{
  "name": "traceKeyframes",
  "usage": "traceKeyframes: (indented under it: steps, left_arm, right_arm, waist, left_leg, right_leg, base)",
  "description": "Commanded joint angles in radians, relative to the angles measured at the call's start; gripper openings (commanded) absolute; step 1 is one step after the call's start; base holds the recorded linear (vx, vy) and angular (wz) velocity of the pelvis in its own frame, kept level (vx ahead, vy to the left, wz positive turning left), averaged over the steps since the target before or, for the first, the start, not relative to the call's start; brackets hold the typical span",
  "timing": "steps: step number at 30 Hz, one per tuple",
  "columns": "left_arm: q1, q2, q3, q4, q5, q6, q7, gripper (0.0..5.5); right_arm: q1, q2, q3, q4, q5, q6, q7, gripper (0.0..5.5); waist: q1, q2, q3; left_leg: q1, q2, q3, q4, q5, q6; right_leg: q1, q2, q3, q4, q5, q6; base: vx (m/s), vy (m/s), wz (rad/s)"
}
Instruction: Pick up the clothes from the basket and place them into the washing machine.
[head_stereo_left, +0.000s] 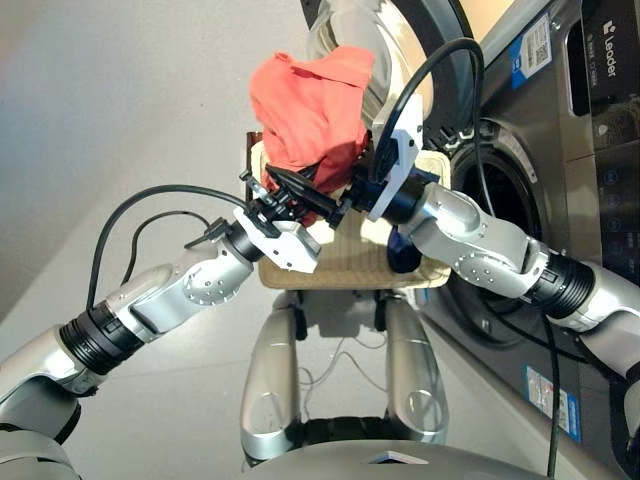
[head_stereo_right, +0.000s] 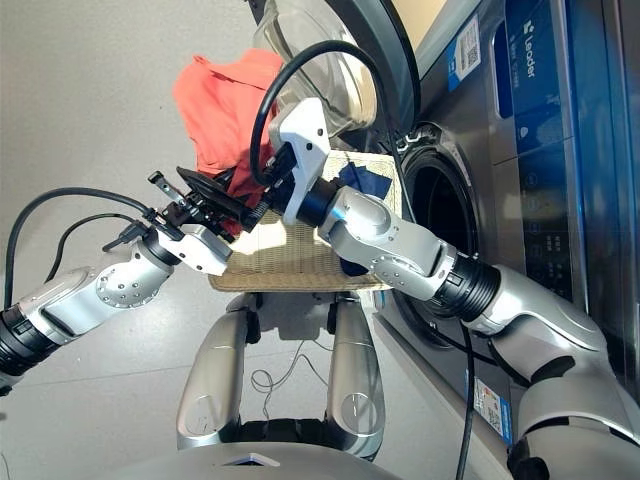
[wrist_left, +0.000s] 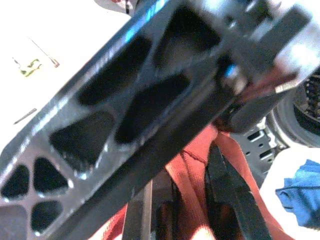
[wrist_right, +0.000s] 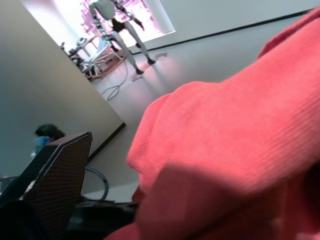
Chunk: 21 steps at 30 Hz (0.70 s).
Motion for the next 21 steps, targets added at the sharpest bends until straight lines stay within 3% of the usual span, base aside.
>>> traceKeyframes:
  steps: [1, 7, 8, 9, 10, 18, 20, 21]
  left_arm:
    - [-0.019, -0.033, 0.006, -0.139, -0.025, -0.053, -0.002, 0.00]
    - [-0.031, -0.037, -0.002, -0.141, -0.032, -0.048, 0.006, 0.00]
    - [-0.029, -0.037, 0.000, -0.142, -0.030, -0.049, 0.008, 0.00]
    - [-0.028, -0.034, 0.004, -0.144, -0.027, -0.048, 0.010, 0.00]
    - [-0.027, -0.032, 0.011, -0.148, -0.022, -0.048, 0.018, 0.00]
    - [0.003, -0.022, 0.071, -0.166, -0.011, -0.043, 0.054, 0.00]
    - [0.014, -0.020, 0.084, -0.166, -0.014, -0.043, 0.058, 2.48]
    - [0.027, -0.021, 0.095, -0.167, -0.020, -0.044, 0.061, 2.74]
  right_arm:
    - [-0.118, 0.044, -0.026, -0.049, 0.015, -0.067, -0.007, 5.50]
    - [-0.103, 0.054, -0.041, -0.025, 0.010, -0.073, -0.028, 5.50]
    - [-0.100, 0.050, -0.043, -0.026, 0.004, -0.073, -0.029, 2.98]
    - [-0.094, 0.046, -0.047, -0.028, -0.005, -0.075, -0.034, 1.06]
    - [-0.084, 0.043, -0.054, -0.028, -0.013, -0.075, -0.041, 0.00]
    - [-0.041, 0.005, -0.088, -0.069, -0.094, -0.077, -0.065, 0.00]
    - [-0.032, 0.000, -0.096, -0.074, -0.103, -0.079, -0.071, 0.00]
    - [-0.024, -0.003, -0.102, -0.074, -0.109, -0.081, -0.075, 0.00]
  waist:
    - [0.011, 0.014, -0.014]
    - [0.010, 0.016, -0.014]
    - [0.009, 0.016, -0.014]
    - [0.009, 0.016, -0.014]
    - [0.008, 0.016, -0.014]
    - [0.005, 0.012, -0.014]
    - [0.006, 0.013, -0.014]
    - [0.006, 0.013, -0.014]
  left_leg:
    - [-0.009, 0.041, 0.011, 0.088, -0.035, -0.072]
    - [-0.014, 0.042, 0.013, 0.090, -0.035, -0.072]
    - [-0.014, 0.042, 0.013, 0.090, -0.035, -0.072]
    - [-0.015, 0.043, 0.013, 0.091, -0.035, -0.072]
    - [-0.015, 0.042, 0.012, 0.090, -0.036, -0.071]
    - [-0.020, 0.040, 0.010, 0.093, -0.036, -0.069]
    - [-0.020, 0.039, 0.009, 0.092, -0.036, -0.068]
    - [-0.020, 0.039, 0.009, 0.093, -0.036, -0.068]
  right_leg:
    - [-0.006, -0.005, 0.002, -0.021, 0.020, 0.039]
    - [-0.010, -0.005, 0.002, -0.022, 0.021, 0.039]
    - [-0.011, -0.005, 0.003, -0.021, 0.021, 0.039]
    - [-0.011, -0.006, 0.002, -0.022, 0.022, 0.039]
    - [-0.011, -0.005, 0.003, -0.022, 0.022, 0.039]
    - [-0.016, -0.006, 0.003, -0.020, 0.024, 0.040]
    - [-0.016, -0.006, 0.004, -0.020, 0.024, 0.040]
    - [-0.016, -0.007, 0.003, -0.021, 0.026, 0.040]
  base:
    - [0.000, 0.000, 0.000]
    - [0.000, 0.000, 0.000]
    - [0.000, 0.000, 0.000]
    - [0.000, 0.000, 0.000]
    - [0.000, 0.000, 0.000]
    - [0.000, 0.000, 0.000]
    - [0.000, 0.000, 0.000]
    - [0.000, 0.000, 0.000]
